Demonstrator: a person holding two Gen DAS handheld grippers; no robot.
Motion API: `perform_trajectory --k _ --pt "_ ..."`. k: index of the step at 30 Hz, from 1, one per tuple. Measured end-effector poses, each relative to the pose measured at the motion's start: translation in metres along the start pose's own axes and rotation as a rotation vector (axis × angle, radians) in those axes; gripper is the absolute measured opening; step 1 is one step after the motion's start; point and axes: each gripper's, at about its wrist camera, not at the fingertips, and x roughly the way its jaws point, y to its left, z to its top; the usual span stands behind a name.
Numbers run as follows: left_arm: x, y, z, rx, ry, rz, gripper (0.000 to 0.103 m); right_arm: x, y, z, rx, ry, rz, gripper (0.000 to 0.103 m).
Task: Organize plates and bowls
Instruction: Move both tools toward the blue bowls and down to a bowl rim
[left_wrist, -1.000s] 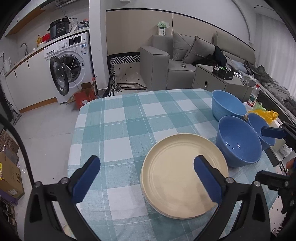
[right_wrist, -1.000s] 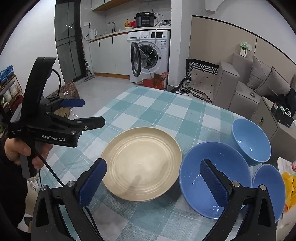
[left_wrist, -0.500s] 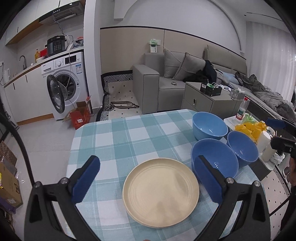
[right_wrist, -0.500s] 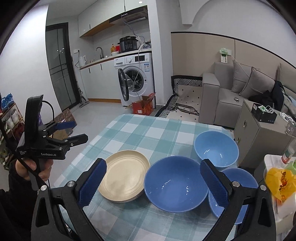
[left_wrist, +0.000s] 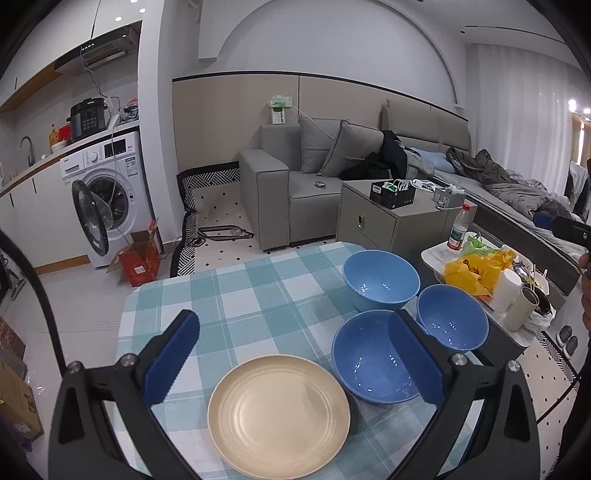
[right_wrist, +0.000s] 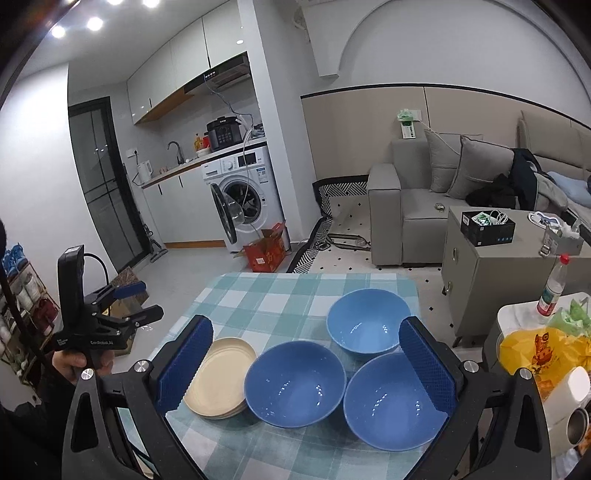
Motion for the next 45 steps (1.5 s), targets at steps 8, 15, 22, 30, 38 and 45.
perform_trajectory --k 8,15,22,30,38,45 --pt "0.008 -0.015 0.027 -0.011 -0.024 -0.020 0.103 -0.032 -0.049 0.027 0.054 -0.030 -0.028 0.103" --pt "0.037 -0.015 0.052 -0.048 -0.008 -0.031 0.103 -0.024 -0.087 0.039 0.092 0.010 -0.074 0.103" --pt "0.081 -0.015 0.068 -0.092 0.034 -0.048 0.103 0.012 -0.107 0.039 0.104 0.078 -0.102 0.103" --pt "0.135 -0.031 0.075 -0.083 0.099 -0.073 0.103 0.068 -0.137 0.033 0.162 0.143 -0.129 0.103" --pt "0.185 -0.050 0.080 -0.067 0.155 -0.089 0.103 0.124 -0.155 0.020 0.223 0.202 -0.142 0.102" --pt "0.217 -0.056 0.080 -0.065 0.187 -0.074 0.103 0.166 -0.166 0.012 0.239 0.262 -0.153 0.102"
